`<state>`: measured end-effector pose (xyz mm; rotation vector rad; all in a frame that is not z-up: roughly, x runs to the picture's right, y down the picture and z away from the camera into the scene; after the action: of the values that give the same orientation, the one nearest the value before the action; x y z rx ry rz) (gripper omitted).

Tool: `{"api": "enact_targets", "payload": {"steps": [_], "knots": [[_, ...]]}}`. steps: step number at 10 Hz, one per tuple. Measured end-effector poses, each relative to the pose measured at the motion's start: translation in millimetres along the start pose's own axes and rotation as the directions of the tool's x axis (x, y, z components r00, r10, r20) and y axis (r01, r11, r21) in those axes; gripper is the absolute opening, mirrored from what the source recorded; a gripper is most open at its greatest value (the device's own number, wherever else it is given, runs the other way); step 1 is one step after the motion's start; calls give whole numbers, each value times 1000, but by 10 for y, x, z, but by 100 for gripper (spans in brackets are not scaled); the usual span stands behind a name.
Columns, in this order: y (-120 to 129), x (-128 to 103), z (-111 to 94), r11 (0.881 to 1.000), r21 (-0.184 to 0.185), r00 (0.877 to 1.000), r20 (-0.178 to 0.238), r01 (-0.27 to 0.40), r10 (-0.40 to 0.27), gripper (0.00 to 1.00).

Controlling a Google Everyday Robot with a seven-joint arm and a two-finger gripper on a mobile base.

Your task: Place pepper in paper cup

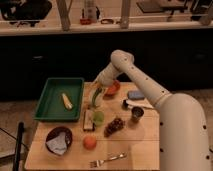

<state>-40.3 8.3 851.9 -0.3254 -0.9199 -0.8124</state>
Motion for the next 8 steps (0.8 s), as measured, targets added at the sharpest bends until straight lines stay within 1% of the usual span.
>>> {"api": "enact_targets", "payload": {"steps": [4,8], "knots": [[-1,21,-39,1000,2,1000,4,6,-6,80],[-42,-19,-39,1000,-8,1000,10,22,-22,80]]}}
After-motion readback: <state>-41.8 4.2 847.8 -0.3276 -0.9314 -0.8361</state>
